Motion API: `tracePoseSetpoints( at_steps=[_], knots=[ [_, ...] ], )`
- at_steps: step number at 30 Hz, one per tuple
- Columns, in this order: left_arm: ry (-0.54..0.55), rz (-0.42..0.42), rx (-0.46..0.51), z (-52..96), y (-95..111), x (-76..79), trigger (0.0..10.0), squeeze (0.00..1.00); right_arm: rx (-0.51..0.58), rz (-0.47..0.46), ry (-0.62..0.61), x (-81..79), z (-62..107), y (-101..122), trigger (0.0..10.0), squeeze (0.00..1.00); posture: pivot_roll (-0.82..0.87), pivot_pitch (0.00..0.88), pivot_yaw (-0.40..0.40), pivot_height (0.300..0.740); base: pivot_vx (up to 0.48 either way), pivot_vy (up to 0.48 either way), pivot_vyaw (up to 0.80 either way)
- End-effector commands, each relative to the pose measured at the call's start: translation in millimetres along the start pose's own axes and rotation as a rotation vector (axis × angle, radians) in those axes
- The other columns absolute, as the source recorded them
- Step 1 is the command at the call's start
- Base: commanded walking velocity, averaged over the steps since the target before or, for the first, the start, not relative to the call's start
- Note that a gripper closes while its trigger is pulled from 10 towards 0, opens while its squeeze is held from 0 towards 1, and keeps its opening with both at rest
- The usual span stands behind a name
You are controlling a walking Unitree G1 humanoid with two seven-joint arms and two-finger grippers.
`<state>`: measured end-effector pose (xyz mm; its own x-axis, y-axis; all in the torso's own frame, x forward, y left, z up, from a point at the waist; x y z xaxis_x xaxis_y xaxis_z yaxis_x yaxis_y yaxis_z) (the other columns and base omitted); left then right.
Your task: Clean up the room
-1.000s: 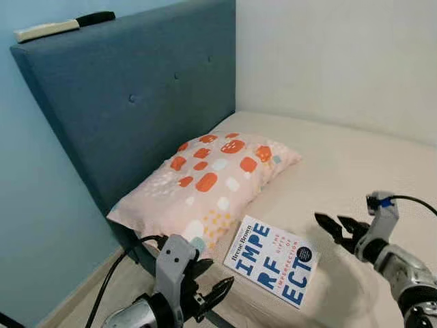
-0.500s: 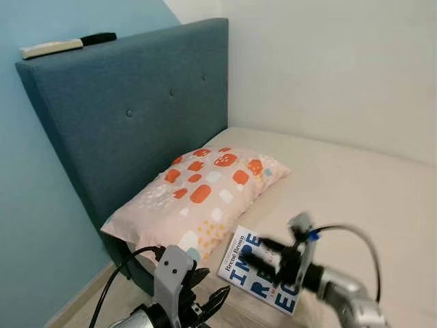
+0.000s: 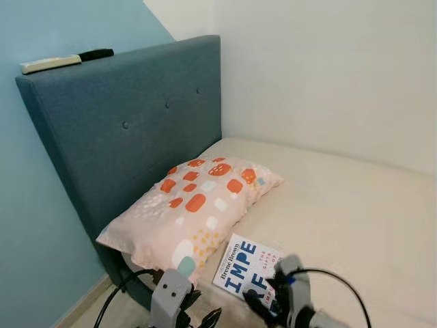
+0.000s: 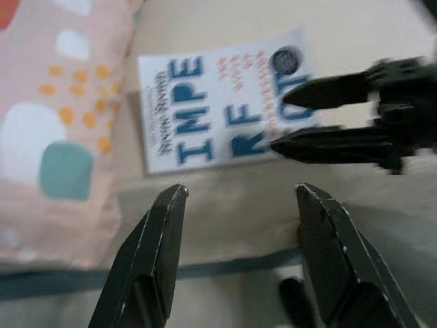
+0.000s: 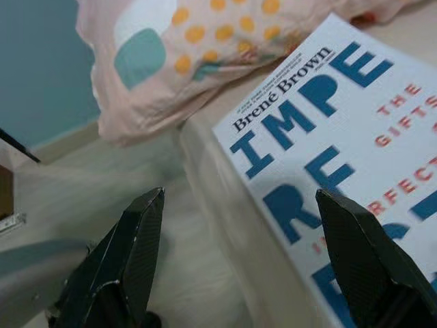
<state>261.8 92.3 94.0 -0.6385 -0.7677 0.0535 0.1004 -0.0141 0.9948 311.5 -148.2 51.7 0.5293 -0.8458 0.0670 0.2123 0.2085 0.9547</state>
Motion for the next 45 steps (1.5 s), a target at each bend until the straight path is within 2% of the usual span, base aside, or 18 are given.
tracePoseSetpoints(
  at_steps=[1,3,5,6,7,8,10,11,13,17,18,20,21,23,27,31,35,45],
  knots=[
    [0.039,0.005,-0.04,3.0,-11.7,-3.0,10.0,0.0,-0.032,0.002,0.001,-7.7,-0.3,-10.6,10.0,0.0,0.02,0.134,0.007,0.598,0.0,0.0,0.0],
    [0.119,-0.037,-0.095,3.3,-23.8,-11.1,10.0,0.0,-0.056,0.003,0.014,-21.3,-2.4,-21.2,10.0,0.0,0.02,0.128,0.004,0.598,0.0,0.0,0.0],
    [0.243,-0.025,-0.148,5.9,-35.5,-24.3,10.0,0.0,-0.077,-0.031,0.011,-34.7,-5.9,-30.2,10.0,0.0,0.02,0.121,0.002,0.598,0.0,0.0,0.0],
    [0.243,-0.025,-0.148,5.9,-35.5,-24.3,10.0,0.0,-0.077,-0.031,0.011,-34.7,-5.9,-30.2,10.0,0.0,0.02,0.121,0.002,0.598,0.0,0.0,0.0],
    [0.317,-0.028,-0.206,9.0,-44.3,-32.6,10.0,0.0,-0.088,-0.047,0.006,-39.7,-7.4,-33.7,10.0,0.0,0.02,0.117,-0.001,0.598,0.0,0.0,0.0],
    [0.317,-0.028,-0.206,9.0,-44.3,-32.6,10.0,0.0,-0.088,-0.047,0.006,-39.7,-7.4,-33.7,10.0,0.0,0.02,0.117,-0.001,0.598,0.0,0.0,0.0],
    [0.435,-0.022,-0.244,16.7,-55.8,-44.8,10.0,0.0,-0.106,-0.039,0.008,-49.5,-8.5,-40.2,10.0,0.0,0.02,0.111,-0.006,0.598,0.0,0.0,0.0],
    [0.435,-0.022,-0.244,16.7,-55.8,-44.8,10.0,0.0,-0.106,-0.039,0.008,-49.5,-8.5,-40.2,10.0,0.0,0.02,0.111,-0.006,0.598,0.0,0.0,0.0],
    [0.502,0.008,-0.254,24.7,-65.0,-50.3,10.0,0.0,-0.118,-0.01,0.009,-56.2,-6.7,-47.4,10.0,0.0,0.02,0.106,-0.013,0.598,0.0,0.0,0.0],
    [0.625,0.073,-0.27,37.7,-78.6,-59.4,10.0,0.0,-0.112,-0.013,-0.03,-58.1,-3.6,-52.0,10.0,0.0,0.02,0.105,-0.019,0.598,0.0,0.0,0.0],
    [0.625,0.073,-0.27,37.7,-78.6,-59.4,10.0,0.0,-0.112,-0.013,-0.03,-58.1,-3.6,-52.0,10.0,0.0,0.02,0.105,-0.019,0.598,0.0,0.0,0.0],
    [0.714,0.103,-0.263,44.7,-81.6,-68.2,10.0,0.0,-0.108,0.007,-0.057,-55.9,-1.7,-53.8,10.0,0.0,0.02,0.104,-0.025,0.598,0.0,0.0,0.0],
    [0.714,0.103,-0.263,44.7,-81.6,-68.2,10.0,0.0,-0.108,0.007,-0.057,-55.9,-1.7,-53.8,10.0,0.0,0.02,0.104,-0.025,0.598,0.0,0.0,0.0],
    [0.782,0.125,-0.247,48.7,-82.0,-74.7,10.0,0.0,-0.101,0.001,-0.079,-53.8,0.1,-55.0,10.0,0.0,0.02,0.105,-0.028,0.598,0.0,0.0,0.0],
    [0.728,0.061,-0.211,41.8,-74.2,-71.4,10.0,0.0,-0.069,-0.037,-0.102,-49.9,3.4,-53.5,10.0,0.0,0.02,0.105,-0.029,0.598,0.0,0.0,0.0],
    [0.725,0.061,-0.205,40.9,-74.2,-70.8,10.0,0.0,-0.065,-0.038,-0.107,-49.8,3.7,-53.5,10.0,0.0,0.02,0.105,-0.029,0.598,0.0,0.0,0.0],
    [0.694,0.061,-0.166,31.6,-68.1,-67.0,10.0,0.0,-0.031,-0.042,-0.131,-45.5,6.6,-50.0,10.0,0.0,0.01,0.109,-0.021,0.618,0.0,0.0,0.0],
    [0.688,0.063,-0.139,28.5,-66.2,-64.7,10.0,0.0,-0.02,-0.044,-0.141,-43.4,7.8,-48.6,10.0,0.0,0.0,0.112,-0.021,0.663,0.0,0.0,0.0]
  ],
)
Point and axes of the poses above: a point about 5 cm out from each wrist's last joint towards the gripper, its own z axis pointing back from the gripper into the wrist, its own y axis along the axis of the wrist's last joint, x = y × z, the point moved 2 cm from there along -z, pointing out of the wrist towards the gripper, and after that the axes turned 5 degrees about z, right-handed, at the moved point
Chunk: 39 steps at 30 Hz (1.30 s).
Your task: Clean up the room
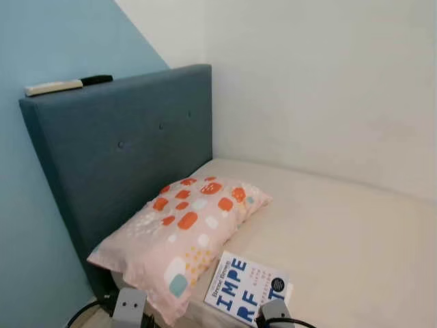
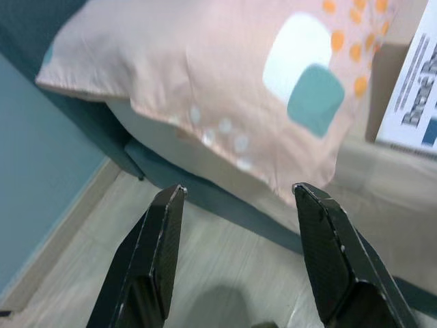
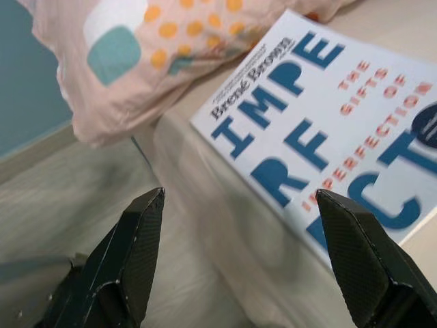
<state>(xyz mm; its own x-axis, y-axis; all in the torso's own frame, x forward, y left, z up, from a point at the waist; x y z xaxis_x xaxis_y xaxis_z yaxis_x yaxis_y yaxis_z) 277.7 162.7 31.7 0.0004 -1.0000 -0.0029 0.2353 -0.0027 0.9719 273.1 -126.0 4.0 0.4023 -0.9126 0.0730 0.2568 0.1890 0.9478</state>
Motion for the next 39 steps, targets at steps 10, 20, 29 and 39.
tracePoseSetpoints(
  at_steps=[10,20,29,39],
  knots=[
    [-0.018,0.0,0.001,1.5,-3.1,3.5,10.0,0.0,0.016,-0.002,0.0,0.6,0.9,1.9,10.0,0.0,0.0,0.114,-0.024,0.703,0.0,0.0,0.0],
    [-0.021,-0.002,0.012,0.9,-1.6,3.7,10.0,0.0,0.023,0.001,0.006,0.4,-0.6,4.5,10.0,0.0,0.0,0.11,-0.029,0.738,0.0,0.0,0.0],
    [-0.019,0.0,0.015,1.3,-1.6,2.5,10.0,0.0,0.026,0.004,0.007,0.8,-1.0,5.8,10.0,0.0,0.0,0.112,-0.028,0.74,0.0,0.0,0.0],
    [-0.023,-0.013,0.008,2.0,-4.5,2.1,10.0,0.0,0.0,-0.04,0.012,-2.6,-0.8,-0.2,10.0,0.0,0.0,0.111,-0.026,0.74,0.0,0.0,0.0]
  ],
)
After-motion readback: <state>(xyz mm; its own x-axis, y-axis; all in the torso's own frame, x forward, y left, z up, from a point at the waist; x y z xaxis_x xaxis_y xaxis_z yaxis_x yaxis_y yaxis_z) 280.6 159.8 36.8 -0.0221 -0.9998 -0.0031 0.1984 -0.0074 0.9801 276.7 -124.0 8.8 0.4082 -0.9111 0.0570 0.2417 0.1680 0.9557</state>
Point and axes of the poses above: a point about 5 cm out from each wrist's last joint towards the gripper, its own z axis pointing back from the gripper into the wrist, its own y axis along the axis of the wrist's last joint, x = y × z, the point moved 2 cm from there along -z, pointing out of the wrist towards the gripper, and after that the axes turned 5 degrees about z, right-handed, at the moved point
